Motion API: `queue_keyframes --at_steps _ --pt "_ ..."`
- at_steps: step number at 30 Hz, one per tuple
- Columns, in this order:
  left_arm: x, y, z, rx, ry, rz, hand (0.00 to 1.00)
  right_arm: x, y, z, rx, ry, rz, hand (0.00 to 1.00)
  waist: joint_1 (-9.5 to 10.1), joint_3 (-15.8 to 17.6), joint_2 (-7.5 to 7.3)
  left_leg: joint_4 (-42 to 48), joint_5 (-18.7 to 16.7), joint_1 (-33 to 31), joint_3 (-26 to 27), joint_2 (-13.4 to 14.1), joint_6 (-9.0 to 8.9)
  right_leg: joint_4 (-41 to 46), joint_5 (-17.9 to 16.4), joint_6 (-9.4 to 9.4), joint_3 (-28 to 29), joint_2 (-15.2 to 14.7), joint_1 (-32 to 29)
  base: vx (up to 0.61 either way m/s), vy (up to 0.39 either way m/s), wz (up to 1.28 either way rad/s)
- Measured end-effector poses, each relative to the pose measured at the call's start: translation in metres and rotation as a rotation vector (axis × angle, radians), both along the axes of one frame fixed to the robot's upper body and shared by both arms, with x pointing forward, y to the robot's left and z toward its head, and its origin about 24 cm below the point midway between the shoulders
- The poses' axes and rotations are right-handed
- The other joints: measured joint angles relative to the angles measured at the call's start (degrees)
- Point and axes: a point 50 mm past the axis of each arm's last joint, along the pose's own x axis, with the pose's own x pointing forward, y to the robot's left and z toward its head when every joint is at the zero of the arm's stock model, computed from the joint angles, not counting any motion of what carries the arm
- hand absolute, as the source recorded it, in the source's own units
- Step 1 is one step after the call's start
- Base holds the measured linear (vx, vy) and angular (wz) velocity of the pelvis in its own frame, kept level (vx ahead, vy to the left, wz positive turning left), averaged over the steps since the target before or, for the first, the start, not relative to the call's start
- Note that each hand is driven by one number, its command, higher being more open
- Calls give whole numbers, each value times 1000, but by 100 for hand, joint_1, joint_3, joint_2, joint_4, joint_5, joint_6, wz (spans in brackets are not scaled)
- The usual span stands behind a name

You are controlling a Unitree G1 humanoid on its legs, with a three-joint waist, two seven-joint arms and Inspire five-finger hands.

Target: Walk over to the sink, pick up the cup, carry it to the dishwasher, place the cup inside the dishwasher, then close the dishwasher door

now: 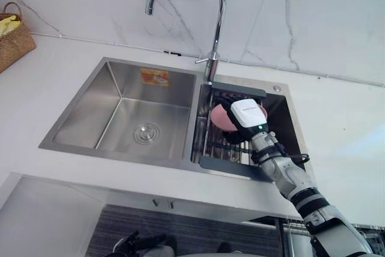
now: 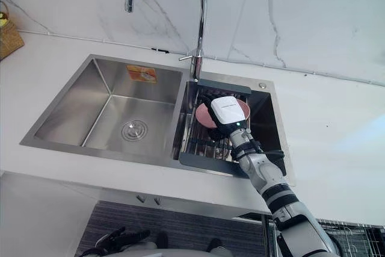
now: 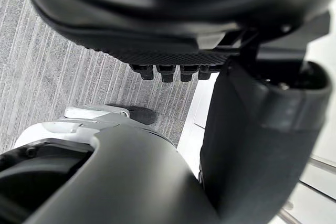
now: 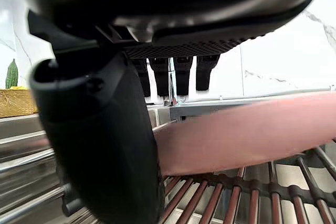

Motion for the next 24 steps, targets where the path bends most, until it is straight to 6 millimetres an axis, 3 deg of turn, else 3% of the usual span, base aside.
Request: queue_keyframes --at_steps 18,22,24 --pt "4 0 1 -2 -18 -13 100 4 -16 -3 -75 -28 -119 0 10 85 -4 1 2 -9 2 -9 0 -21 -1 -1 11 -2 0 0 0 0" --pt "4 0 1 -2 -18 -14 100 5 -23 2 -9 -55 -150 0 -9 85 -4 1 2 1 26 -13 -1 -22 -1 -2 38 -6 -1 0 0 -2" --pt "5 0 2 -1 -22 -14 100 6 -25 14 75 -96 -164 0 -48 85 -3 1 2 2 61 -14 -1 -23 0 -2 79 -6 -18 0 0 -10"
